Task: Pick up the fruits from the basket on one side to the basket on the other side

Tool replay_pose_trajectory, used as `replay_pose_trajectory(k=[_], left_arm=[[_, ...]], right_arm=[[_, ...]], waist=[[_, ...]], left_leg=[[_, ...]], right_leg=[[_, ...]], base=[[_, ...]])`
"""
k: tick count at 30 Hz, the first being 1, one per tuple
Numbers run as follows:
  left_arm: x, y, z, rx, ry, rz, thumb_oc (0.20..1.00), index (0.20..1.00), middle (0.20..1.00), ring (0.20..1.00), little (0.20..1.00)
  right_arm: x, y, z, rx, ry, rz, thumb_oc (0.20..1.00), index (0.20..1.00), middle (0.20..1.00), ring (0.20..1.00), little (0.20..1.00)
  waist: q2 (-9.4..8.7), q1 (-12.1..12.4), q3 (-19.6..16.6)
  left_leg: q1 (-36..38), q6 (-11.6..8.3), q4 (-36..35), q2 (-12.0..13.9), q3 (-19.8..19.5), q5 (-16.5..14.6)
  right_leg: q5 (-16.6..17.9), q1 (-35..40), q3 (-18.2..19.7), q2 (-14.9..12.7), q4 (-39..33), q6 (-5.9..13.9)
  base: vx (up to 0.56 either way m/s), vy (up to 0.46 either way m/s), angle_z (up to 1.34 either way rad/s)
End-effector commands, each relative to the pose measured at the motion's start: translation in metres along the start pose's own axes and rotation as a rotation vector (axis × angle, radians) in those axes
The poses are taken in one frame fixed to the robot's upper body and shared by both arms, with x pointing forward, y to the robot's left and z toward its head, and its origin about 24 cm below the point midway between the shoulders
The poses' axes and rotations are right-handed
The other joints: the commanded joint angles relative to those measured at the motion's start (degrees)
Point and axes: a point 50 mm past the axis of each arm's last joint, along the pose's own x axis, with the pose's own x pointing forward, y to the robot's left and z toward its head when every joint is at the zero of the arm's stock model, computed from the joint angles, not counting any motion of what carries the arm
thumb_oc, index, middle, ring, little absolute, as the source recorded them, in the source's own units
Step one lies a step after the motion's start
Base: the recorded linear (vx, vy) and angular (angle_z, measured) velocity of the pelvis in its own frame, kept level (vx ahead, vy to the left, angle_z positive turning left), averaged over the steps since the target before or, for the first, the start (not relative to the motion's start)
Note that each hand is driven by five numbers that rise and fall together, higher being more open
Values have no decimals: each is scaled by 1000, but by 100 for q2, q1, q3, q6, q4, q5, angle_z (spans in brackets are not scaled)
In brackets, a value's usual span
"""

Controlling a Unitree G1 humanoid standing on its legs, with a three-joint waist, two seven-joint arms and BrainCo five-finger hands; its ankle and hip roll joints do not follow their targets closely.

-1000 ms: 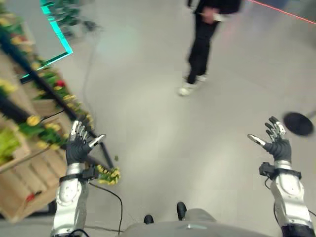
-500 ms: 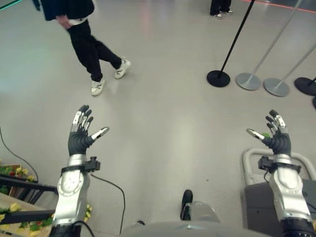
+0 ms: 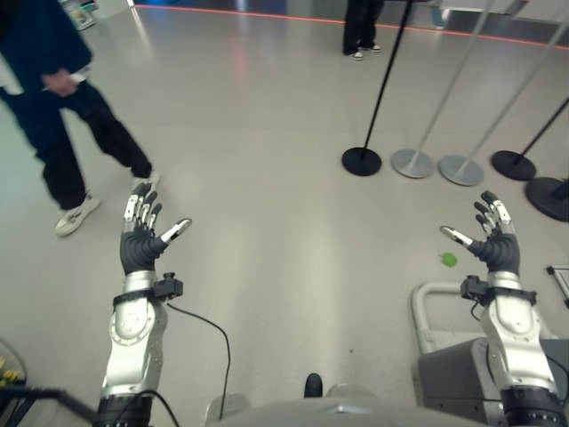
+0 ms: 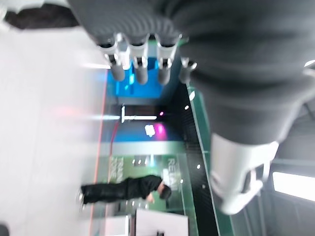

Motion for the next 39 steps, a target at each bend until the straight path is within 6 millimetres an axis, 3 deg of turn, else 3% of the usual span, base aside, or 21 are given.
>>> replay_pose_trajectory(k=[1,3,6,8,9,10,11,14,15,17,19,20,21,23,24,26,27,28,31,33,39], left_arm=[[9,3,21,12,-127,0,1000,1000,1000,1000,1000],[8,5,20,22,-124,19,1000,1000,1000,1000,1000],[9,7,23,23,-136,27,1000,1000,1000,1000,1000],[9,7,23,16,-139,25,1000,1000,1000,1000,1000],[10,2,22,-12,-136,9,1000,1000,1000,1000,1000],[10,2,22,-12,-137,9,1000,1000,1000,1000,1000],[13,-2,24,-24,-151,-4,1000,1000,1000,1000,1000],[19,-3,28,-16,-171,-16,1000,1000,1000,1000,1000],[20,-4,30,-5,-177,-31,1000,1000,1000,1000,1000],[20,-5,30,1,-177,-40,1000,1000,1000,1000,1000],[19,-3,30,-1,-173,-32,1000,1000,1000,1000,1000],[21,0,30,6,-169,-29,1000,1000,1000,1000,1000],[21,1,30,20,-167,-32,1000,1000,1000,1000,1000],[22,2,31,36,-165,-36,1000,1000,1000,1000,1000],[22,2,31,36,-165,-36,1000,1000,1000,1000,1000],[17,5,27,43,-143,-35,1000,1000,1000,1000,1000],[10,9,25,48,-120,-31,1000,1000,1000,1000,1000],[10,9,25,48,-121,-30,1000,1000,1000,1000,1000],[2,16,18,60,-71,-23,1000,1000,1000,1000,1000],[-3,21,10,65,-24,-23,1000,1000,1000,1000,1000],[1,13,5,45,0,-65,1000,1000,1000,1000,1000]], right_arm=[[12,-8,23,-21,-133,-30,1000,1000,1000,1000,1000],[12,1,19,-53,-122,11,1000,1000,1000,1000,1000],[13,0,19,-58,-117,19,1000,1000,1000,1000,1000],[14,0,19,-66,-110,33,1000,1000,1000,1000,1000],[10,-5,14,-84,-84,17,1000,1000,1000,1000,1000],[10,-5,14,-84,-85,17,1000,1000,1000,1000,1000],[9,-8,7,-81,-49,-6,1000,1000,1000,1000,1000],[8,-6,6,-80,-45,-6,1000,1000,1000,1000,1000],[6,-5,6,-87,-45,7,1000,1000,1000,1000,1000],[6,-4,5,-95,-41,9,1000,1000,1000,1000,1000],[8,2,5,-84,-42,14,1000,1000,1000,1000,1000],[8,9,7,-71,-52,35,1000,1000,1000,1000,1000],[9,12,8,-67,-58,47,1000,1000,1000,1000,1000],[9,15,8,-72,-58,64,1000,1000,1000,1000,1000],[9,16,8,-72,-59,64,1000,1000,1000,1000,1000],[12,19,6,-68,-50,73,1000,1000,1000,1000,1000],[15,24,6,-51,-48,80,1000,1000,1000,1000,1000],[15,24,7,-51,-49,81,1000,1000,1000,1000,1000],[21,39,6,-32,-38,127,1000,1000,1000,1000,1000],[24,48,8,-31,-41,169,1000,1000,1000,1000,1000],[19,44,10,-12,-50,161,1000,1000,1000,1000,1000]], waist=[[57,209,27],[135,439,49],[172,499,-2],[209,498,-36],[305,361,-150],[303,382,-149],[335,311,-224],[346,277,-248],[376,186,-200],[385,199,-232],[424,201,-207],[510,293,-171],[554,316,-186],[566,331,-197],[561,333,-196],[567,438,-208],[577,548,-239],[576,551,-244],[510,725,-304],[424,674,-382],[345,485,-383]], left_leg=[[-67,340,-696,-79,-687,175],[-16,195,-1461,-196,-2086,643],[105,139,-1340,-380,-2656,574],[235,213,-1321,-379,-2573,388],[588,351,-1630,-325,-2158,242],[587,349,-1663,-320,-2139,286],[774,532,-1691,-441,-1864,108],[770,611,-1696,-504,-1576,80],[761,700,-1646,-650,-1402,9],[784,742,-1700,-681,-1266,-58],[786,773,-1739,-659,-1047,-71],[768,775,-1800,-550,-776,2],[828,801,-1866,-510,-654,-49],[896,819,-1968,-449,-403,-23],[887,819,-1977,-452,-396,5],[953,831,-2112,-316,-45,26],[1025,823,-2273,-241,258,53],[1011,826,-2284,-241,268,80],[1064,802,-2327,-160,771,57],[1132,679,-2500,-39,1033,78],[1045,480,-2631,271,1241,484]], right_leg=[[-386,353,98,-196,-195,918],[-479,360,769,15,-15,970],[-586,372,1237,66,172,1064],[-613,356,1396,34,271,1125],[-623,395,1396,-100,304,1260],[-595,376,1419,-101,298,1265],[-620,261,1570,-291,597,1459],[-582,29,1708,-385,845,1642],[-359,-224,1819,-521,922,1827],[-194,-317,1849,-622,775,1903],[149,-577,1733,-727,629,1948],[-32,-701,960,-767,730,1759],[-220,-618,519,-795,861,1678],[-388,-511,-43,-923,1084,1606],[-366,-524,-37,-926,1079,1604],[-482,-352,-721,-1184,1190,1492],[-482,-197,-1190,-1410,1211,1489],[-451,-212,-1184,-1407,1191,1485],[-262,76,-2003,-1714,883,1577],[-103,189,-1843,-1605,316,1744],[-61,197,-1537,-1189,-207,1574]], base=[[117,72,-118],[214,178,-129],[118,199,-173],[123,360,-155],[124,422,-138],[145,620,-107],[15,304,-100],[-17,412,-120],[-35,241,-97],[-69,291,-107],[-163,257,-120],[-103,199,-139],[-131,245,-170],[-65,99,-107],[-103,32,-84],[-175,-11,-122],[-151,-27,-105],[-112,-55,-86],[-53,-102,-122],[4,-254,-142],[-29,-267,-53]])
